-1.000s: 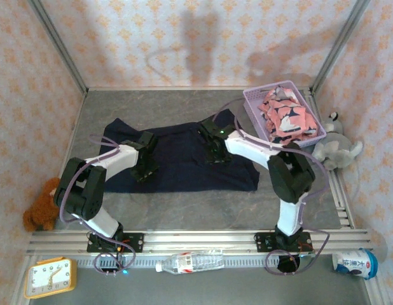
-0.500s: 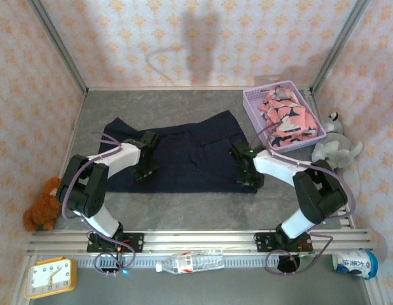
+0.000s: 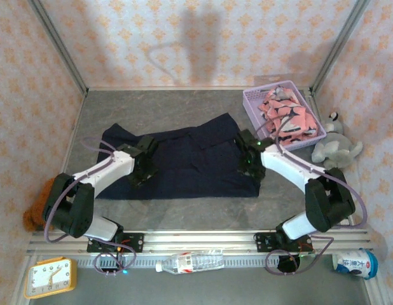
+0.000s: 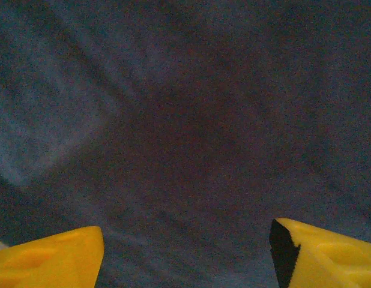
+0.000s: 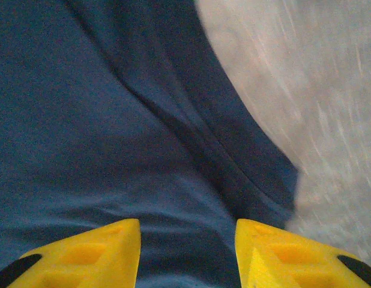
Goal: Fold and stack the mixed laundry pile
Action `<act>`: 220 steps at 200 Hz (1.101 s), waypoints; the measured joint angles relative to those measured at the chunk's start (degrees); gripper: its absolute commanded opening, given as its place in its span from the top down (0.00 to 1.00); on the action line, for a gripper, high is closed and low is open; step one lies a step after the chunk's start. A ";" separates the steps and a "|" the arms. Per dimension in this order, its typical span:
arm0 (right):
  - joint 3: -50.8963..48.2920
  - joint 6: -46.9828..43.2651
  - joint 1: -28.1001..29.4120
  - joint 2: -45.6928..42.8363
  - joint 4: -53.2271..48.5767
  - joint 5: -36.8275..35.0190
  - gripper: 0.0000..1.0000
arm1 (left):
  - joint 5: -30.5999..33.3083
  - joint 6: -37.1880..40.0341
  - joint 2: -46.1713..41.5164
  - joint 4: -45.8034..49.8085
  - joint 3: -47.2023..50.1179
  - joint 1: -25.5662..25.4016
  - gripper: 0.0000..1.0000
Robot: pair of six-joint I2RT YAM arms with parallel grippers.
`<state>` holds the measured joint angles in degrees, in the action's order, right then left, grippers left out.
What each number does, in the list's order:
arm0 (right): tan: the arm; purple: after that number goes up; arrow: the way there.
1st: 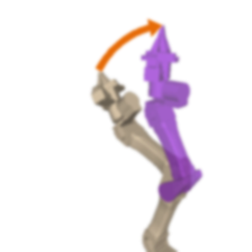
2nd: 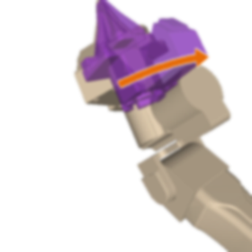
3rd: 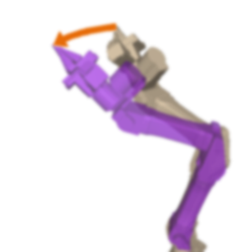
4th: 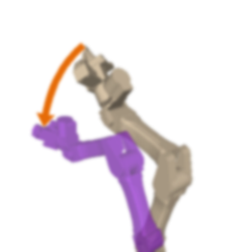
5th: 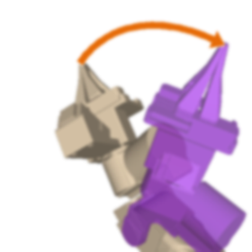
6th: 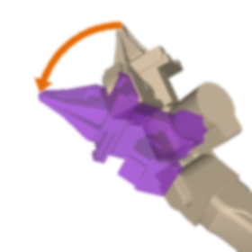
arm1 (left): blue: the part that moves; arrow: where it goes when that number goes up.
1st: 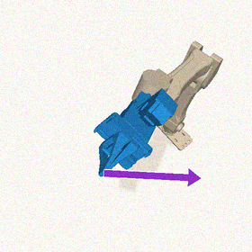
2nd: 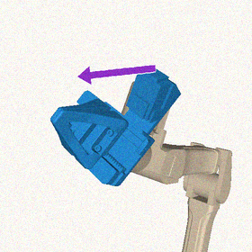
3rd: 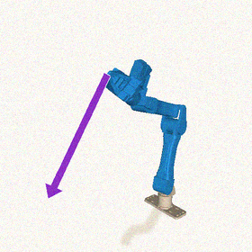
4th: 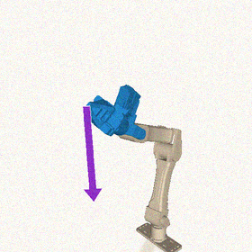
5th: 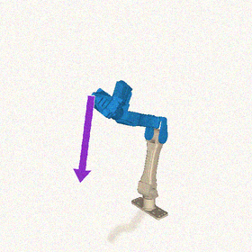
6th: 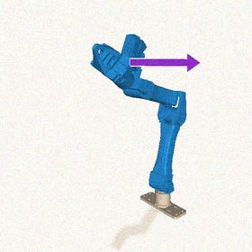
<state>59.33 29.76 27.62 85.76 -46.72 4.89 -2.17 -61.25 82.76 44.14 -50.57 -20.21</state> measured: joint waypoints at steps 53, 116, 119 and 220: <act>21.09 -0.04 -5.09 15.26 3.19 -0.07 0.59 | 2.73 2.40 7.39 0.96 -14.45 4.28 0.22; 37.03 1.14 -8.72 34.40 5.81 -0.48 0.65 | 2.86 3.93 11.06 1.09 -17.33 6.69 0.22; 37.48 1.14 -8.81 34.95 5.77 -0.57 0.65 | 2.86 3.96 11.06 1.09 -17.33 6.78 0.22; 39.50 1.84 -8.94 40.85 5.81 -1.07 0.78 | 2.84 4.33 11.06 1.49 -16.85 7.45 0.22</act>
<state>98.83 31.59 18.68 126.61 -40.91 3.81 0.67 -56.93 93.82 45.63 -67.42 -12.75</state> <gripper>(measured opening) 0.298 0.778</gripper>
